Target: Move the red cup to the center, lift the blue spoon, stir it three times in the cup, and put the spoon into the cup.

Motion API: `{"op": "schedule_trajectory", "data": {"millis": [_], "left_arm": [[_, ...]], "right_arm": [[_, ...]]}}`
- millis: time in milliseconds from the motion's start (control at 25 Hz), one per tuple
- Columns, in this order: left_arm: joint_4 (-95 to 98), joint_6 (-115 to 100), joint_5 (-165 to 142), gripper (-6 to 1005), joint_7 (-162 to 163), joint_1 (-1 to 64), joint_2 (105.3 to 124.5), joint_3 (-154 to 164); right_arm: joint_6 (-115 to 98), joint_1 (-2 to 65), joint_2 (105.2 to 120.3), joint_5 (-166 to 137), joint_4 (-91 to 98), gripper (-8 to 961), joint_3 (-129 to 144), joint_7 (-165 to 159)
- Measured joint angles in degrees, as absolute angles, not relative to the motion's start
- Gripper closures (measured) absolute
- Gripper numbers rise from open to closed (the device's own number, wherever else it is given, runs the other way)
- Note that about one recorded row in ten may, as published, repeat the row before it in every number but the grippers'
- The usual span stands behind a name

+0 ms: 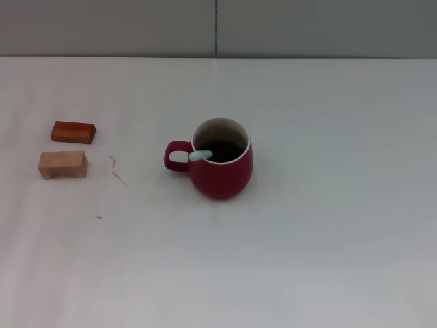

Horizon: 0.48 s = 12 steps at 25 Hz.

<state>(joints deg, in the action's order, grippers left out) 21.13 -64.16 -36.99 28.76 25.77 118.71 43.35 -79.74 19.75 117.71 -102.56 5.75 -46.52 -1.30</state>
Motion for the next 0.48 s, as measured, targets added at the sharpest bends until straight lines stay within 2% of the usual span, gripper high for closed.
{"op": "schedule_trajectory", "data": {"millis": [480], "left_arm": [[12.1, -64.1, -30.9, 518, 12.8, 28.6, 118.57, 43.2]], "right_arm": [[-81.9, 20.3, 118.23, -102.6, 5.1, 324, -49.4, -1.3]]}}
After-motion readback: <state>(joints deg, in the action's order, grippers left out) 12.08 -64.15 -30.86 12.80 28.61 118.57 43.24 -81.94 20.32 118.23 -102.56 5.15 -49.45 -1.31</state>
